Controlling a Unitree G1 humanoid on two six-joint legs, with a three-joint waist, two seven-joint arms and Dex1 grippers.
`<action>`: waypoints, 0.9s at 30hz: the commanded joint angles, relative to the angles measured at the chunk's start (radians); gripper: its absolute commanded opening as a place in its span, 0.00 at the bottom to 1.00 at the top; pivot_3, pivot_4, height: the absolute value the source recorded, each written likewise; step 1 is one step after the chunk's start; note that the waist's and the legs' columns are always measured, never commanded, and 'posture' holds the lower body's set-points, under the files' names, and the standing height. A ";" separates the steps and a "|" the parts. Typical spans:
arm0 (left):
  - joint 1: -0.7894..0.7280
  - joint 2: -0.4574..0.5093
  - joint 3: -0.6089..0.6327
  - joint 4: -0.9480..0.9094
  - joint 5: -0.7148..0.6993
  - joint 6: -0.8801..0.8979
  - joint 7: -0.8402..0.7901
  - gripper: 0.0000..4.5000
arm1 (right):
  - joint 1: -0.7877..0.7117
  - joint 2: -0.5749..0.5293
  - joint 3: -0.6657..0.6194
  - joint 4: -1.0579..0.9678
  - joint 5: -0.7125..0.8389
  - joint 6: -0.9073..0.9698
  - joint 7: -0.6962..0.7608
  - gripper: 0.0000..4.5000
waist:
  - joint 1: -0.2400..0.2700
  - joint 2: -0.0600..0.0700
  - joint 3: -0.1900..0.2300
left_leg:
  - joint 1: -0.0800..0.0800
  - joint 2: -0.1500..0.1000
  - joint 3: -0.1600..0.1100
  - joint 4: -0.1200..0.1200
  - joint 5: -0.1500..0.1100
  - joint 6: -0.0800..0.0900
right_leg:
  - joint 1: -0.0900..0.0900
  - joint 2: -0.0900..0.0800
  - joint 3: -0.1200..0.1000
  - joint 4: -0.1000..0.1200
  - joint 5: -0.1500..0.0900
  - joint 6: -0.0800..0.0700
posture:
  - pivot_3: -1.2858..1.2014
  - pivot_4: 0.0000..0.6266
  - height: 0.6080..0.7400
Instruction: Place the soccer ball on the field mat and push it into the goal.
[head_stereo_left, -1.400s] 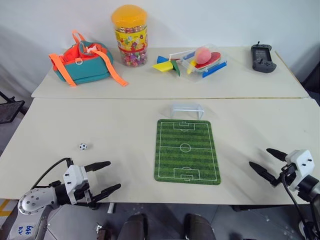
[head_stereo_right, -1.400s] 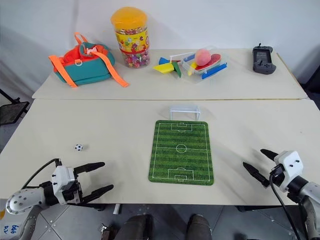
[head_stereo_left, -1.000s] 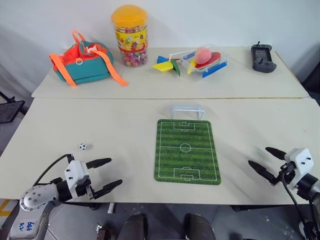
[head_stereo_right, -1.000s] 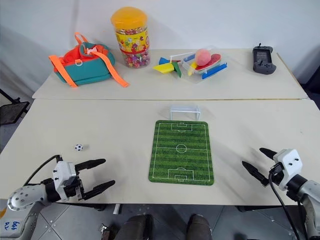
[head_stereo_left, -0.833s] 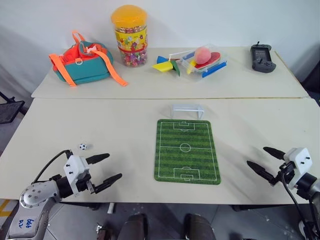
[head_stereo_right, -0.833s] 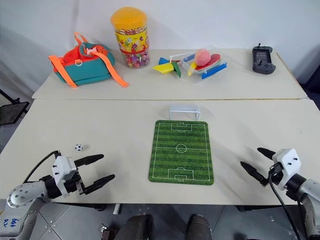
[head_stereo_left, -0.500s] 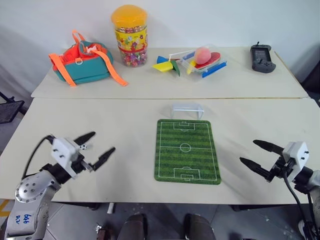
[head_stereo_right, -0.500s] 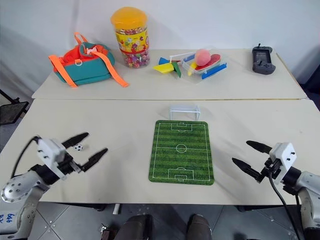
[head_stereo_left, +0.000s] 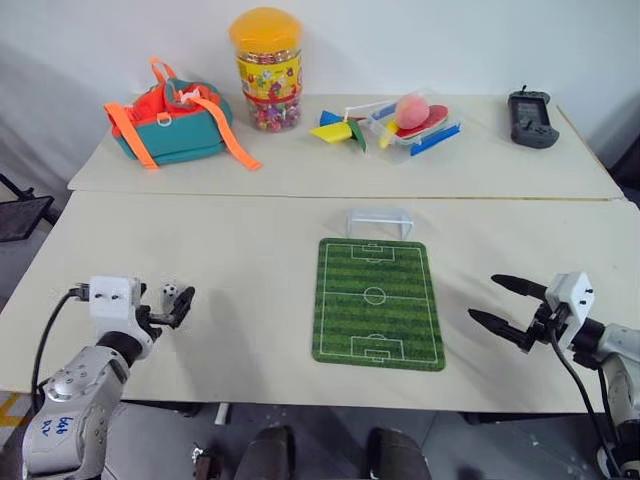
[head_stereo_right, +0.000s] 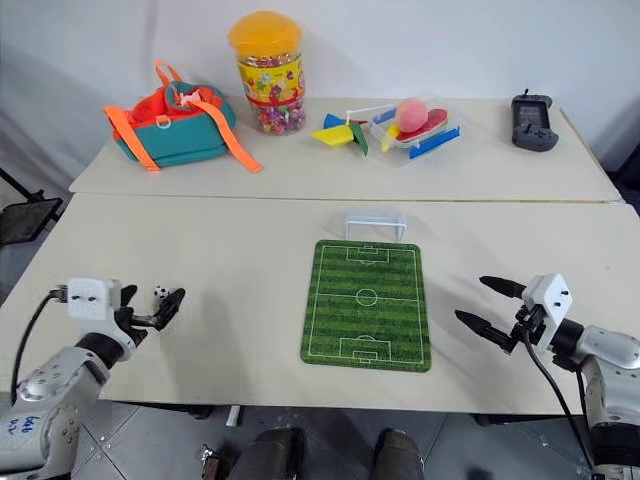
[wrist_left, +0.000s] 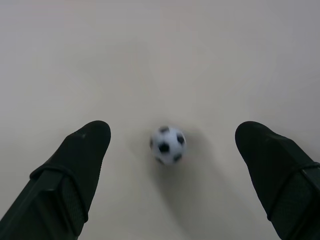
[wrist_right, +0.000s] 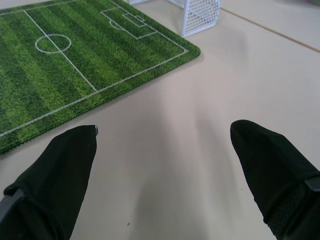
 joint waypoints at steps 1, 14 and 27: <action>-0.030 0.012 -0.015 0.045 0.024 -0.031 -0.028 0.99 | 0.009 -0.018 -0.010 -0.017 0.002 -0.005 -0.001 1.00 | 0.004 0.000 0.000 | 0.000 0.001 0.000 0.000 0.000 0.000 | 0.000 0.001 0.000 0.000 0.000 0.000 | 0.52 0.24 1.00; -0.121 0.067 -0.077 0.285 0.108 -0.198 -0.166 0.58 | 0.045 -0.036 -0.031 -0.039 0.004 0.001 -0.018 1.00 | 0.005 0.000 0.000 | 0.001 0.002 0.002 0.000 0.000 -0.001 | 0.000 0.002 0.002 -0.001 0.001 -0.001 | 0.52 0.24 1.00; -0.058 0.031 -0.158 0.131 0.019 -0.269 -0.332 0.19 | 0.071 -0.058 -0.066 -0.064 0.054 0.001 0.020 1.00 | 0.006 0.000 0.000 | 0.001 0.010 0.007 0.001 -0.002 -0.004 | -0.001 0.010 0.005 -0.001 0.002 -0.003 | 0.52 0.24 1.00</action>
